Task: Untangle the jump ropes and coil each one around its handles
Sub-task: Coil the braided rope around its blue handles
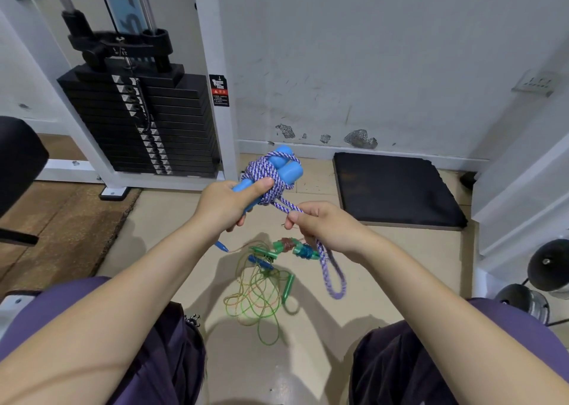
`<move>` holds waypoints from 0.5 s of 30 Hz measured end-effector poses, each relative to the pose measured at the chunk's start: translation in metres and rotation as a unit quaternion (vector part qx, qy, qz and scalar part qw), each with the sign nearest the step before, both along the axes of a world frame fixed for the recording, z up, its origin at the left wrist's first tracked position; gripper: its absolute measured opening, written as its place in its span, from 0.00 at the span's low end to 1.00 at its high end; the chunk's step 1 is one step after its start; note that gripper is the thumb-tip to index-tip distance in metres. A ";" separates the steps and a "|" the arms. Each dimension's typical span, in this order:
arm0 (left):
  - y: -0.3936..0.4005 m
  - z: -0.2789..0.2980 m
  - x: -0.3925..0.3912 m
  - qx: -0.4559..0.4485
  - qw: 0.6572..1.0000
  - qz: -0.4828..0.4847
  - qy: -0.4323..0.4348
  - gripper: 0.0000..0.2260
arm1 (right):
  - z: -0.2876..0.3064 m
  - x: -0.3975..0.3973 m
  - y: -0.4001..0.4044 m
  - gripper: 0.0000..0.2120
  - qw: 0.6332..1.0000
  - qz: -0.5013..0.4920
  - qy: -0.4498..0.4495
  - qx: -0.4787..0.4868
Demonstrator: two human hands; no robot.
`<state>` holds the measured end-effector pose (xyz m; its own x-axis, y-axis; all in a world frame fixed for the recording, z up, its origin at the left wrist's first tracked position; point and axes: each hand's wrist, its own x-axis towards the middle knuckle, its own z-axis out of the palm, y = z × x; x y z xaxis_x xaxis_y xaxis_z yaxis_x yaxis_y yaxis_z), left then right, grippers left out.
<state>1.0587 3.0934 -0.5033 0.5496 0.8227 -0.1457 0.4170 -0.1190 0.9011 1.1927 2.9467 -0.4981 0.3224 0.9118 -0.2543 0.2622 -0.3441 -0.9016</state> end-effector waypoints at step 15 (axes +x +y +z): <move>0.008 0.004 0.000 0.138 0.975 -0.045 0.167 0.30 | 0.026 0.008 -0.006 0.17 0.987 -0.049 -0.123 0.094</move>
<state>1.0582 3.1014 -0.4997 0.5808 0.8067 -0.1092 0.6587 -0.3870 0.6452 1.2008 2.9409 -0.4725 0.4420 0.8969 0.0141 0.4552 -0.2107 -0.8651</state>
